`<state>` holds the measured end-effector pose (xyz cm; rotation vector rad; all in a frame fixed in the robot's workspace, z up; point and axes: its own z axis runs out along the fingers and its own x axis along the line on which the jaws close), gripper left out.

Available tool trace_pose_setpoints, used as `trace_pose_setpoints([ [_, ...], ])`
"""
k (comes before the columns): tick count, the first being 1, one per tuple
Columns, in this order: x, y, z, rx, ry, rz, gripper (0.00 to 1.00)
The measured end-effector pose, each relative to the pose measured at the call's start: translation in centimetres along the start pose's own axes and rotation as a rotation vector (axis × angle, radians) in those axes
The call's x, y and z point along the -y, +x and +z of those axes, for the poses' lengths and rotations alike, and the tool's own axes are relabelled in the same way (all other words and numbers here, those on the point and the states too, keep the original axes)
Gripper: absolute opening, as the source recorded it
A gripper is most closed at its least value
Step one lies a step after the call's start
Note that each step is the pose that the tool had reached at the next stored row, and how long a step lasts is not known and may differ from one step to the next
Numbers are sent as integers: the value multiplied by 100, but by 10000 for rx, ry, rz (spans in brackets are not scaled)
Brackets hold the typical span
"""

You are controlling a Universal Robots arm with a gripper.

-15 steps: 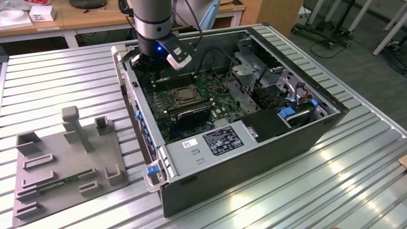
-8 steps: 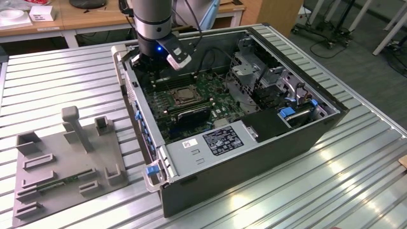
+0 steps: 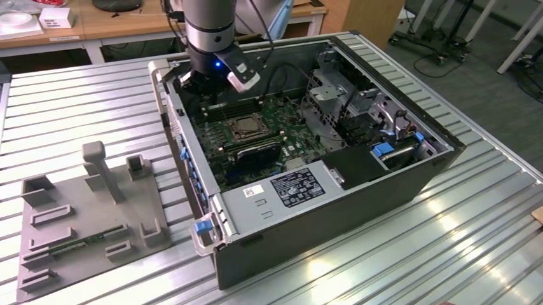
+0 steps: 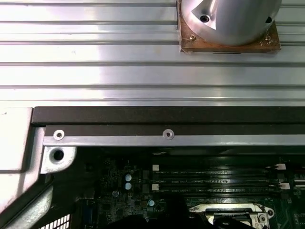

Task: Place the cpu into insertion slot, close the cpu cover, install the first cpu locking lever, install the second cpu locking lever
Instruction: 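Install the first cpu locking lever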

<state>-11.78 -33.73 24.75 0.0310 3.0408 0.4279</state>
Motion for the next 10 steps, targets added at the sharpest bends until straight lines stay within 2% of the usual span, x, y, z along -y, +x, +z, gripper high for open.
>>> trace_pose_setpoints([
  [10,-1,-185,16,0,0,-1,11],
])
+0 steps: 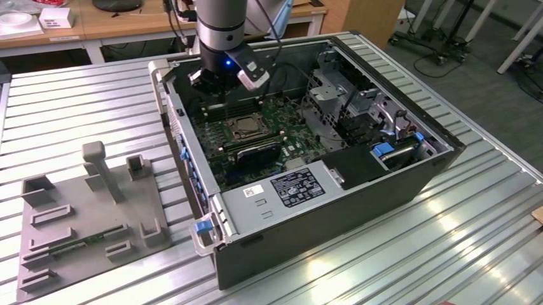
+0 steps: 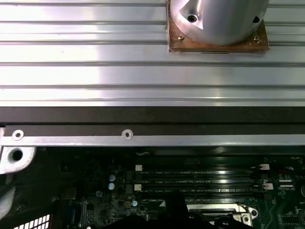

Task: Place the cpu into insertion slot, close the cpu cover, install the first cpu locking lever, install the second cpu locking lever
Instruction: 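Install the first cpu locking lever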

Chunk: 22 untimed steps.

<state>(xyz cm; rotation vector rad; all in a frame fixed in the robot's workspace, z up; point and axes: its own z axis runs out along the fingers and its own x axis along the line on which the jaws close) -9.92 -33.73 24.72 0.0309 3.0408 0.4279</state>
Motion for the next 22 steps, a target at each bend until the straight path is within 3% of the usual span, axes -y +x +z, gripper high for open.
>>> trace_pose_setpoints([
  [4,0,-47,3,-1,1,0,11],
  [10,0,-50,4,0,1,1,11],
  [22,1,-140,18,-9,1,3,11],
])
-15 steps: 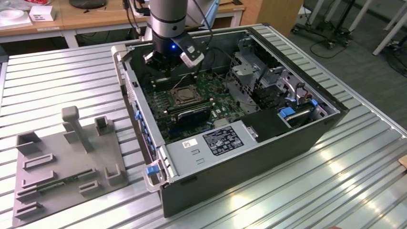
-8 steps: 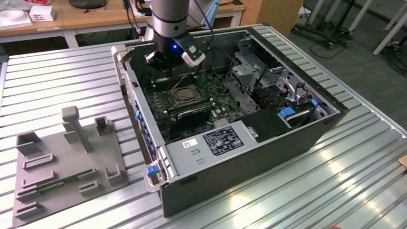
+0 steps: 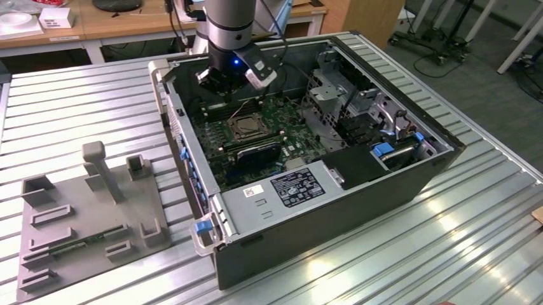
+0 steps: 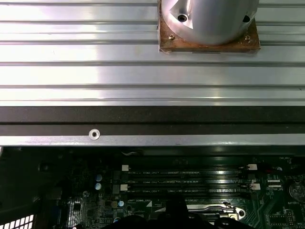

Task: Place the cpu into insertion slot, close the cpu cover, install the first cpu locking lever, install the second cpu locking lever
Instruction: 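Install the first cpu locking lever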

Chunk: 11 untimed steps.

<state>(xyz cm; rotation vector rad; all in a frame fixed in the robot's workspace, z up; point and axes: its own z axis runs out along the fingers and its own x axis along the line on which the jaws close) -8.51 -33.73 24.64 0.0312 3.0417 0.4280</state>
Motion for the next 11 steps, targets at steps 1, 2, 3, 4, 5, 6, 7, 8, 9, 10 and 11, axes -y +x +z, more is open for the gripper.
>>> trace_pose_setpoints([
  [1,0,0,0,0,0,1,11],
  [2,0,0,0,0,0,1,11],
  [3,0,-1,0,0,0,2,11],
  [4,0,-1,0,0,0,0,11],
  [5,0,-1,0,0,0,1,11],
  [6,0,-4,0,0,0,0,11],
  [7,0,-8,1,-1,0,-1,11],
  [8,0,-13,1,-1,1,0,11],
  [9,0,-18,2,0,0,0,11],
  [10,0,-22,2,0,0,0,11],
  [11,0,-26,2,0,0,0,11],
])
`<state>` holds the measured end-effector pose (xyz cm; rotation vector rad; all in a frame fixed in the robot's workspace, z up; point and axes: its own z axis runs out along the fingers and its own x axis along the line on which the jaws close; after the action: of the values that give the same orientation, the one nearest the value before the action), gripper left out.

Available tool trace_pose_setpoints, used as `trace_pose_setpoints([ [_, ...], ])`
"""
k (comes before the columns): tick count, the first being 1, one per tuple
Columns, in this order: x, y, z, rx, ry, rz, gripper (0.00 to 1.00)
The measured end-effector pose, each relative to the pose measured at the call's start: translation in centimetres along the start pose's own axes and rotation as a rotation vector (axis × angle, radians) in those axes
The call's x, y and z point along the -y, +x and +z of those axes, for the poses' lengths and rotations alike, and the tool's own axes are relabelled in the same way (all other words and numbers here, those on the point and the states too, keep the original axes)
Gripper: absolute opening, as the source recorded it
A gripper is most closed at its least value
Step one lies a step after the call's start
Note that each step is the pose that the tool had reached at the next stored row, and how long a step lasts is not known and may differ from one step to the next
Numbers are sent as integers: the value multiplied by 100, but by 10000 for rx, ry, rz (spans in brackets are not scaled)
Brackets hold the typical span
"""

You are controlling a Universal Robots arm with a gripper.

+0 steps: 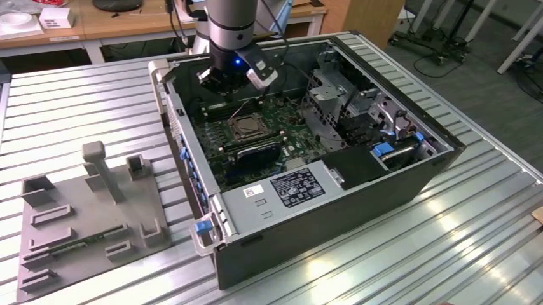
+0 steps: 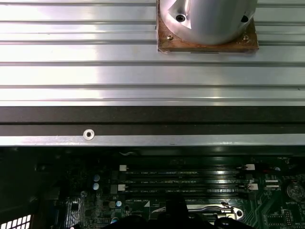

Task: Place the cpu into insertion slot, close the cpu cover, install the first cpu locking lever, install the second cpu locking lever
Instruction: 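Install the first cpu locking lever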

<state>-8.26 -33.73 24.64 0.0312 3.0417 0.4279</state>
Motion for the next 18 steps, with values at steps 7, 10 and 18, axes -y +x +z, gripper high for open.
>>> trace_pose_setpoints([
  [7,-1,-49,3,0,0,0,11],
  [10,-1,-50,4,0,0,0,11],
  [18,7,-97,34,0,-9,1,11],
])
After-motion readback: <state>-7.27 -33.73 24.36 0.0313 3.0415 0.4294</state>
